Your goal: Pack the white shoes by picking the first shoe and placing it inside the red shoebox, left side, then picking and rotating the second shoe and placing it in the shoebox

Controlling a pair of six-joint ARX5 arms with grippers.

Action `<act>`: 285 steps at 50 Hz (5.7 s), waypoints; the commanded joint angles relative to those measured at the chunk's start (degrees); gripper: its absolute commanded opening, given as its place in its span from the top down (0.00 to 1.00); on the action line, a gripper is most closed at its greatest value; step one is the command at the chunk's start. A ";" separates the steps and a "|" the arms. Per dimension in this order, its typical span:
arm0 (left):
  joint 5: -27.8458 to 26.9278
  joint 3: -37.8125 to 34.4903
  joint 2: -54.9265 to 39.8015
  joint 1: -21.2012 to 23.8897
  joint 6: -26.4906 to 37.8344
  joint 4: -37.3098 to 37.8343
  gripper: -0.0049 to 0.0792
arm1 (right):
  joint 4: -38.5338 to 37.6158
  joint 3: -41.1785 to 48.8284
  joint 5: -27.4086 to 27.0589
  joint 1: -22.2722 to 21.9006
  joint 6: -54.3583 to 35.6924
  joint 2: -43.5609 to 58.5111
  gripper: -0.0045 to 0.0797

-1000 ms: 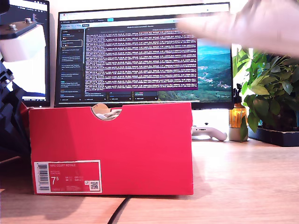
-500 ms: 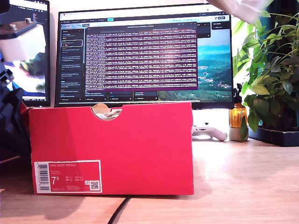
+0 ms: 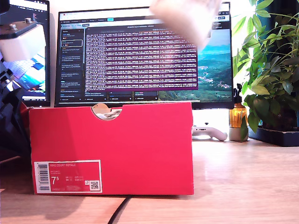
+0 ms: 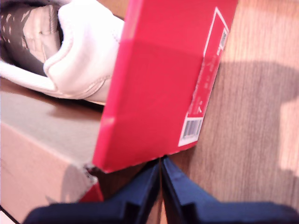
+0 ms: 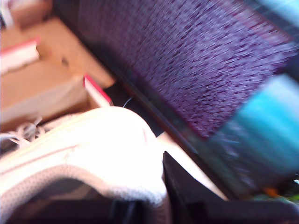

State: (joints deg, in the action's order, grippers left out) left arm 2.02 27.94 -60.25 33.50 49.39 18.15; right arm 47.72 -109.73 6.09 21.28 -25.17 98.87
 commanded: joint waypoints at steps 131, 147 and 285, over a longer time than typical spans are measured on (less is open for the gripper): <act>-0.31 0.15 -0.15 0.00 -0.52 -0.15 0.96 | -3.06 -1.49 -16.22 8.74 -3.34 25.24 0.50; -0.33 0.15 -0.15 0.00 -0.52 -0.15 0.96 | 10.10 -10.25 -18.58 10.25 -1.64 25.22 0.53; -14.10 0.42 20.74 -14.29 -35.50 -7.78 0.96 | 29.97 -18.58 -18.03 -1.42 22.10 4.28 0.96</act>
State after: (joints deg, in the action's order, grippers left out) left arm -11.18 27.97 -39.05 19.53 14.66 11.51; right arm 77.78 -127.94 -11.99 20.64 -3.22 105.78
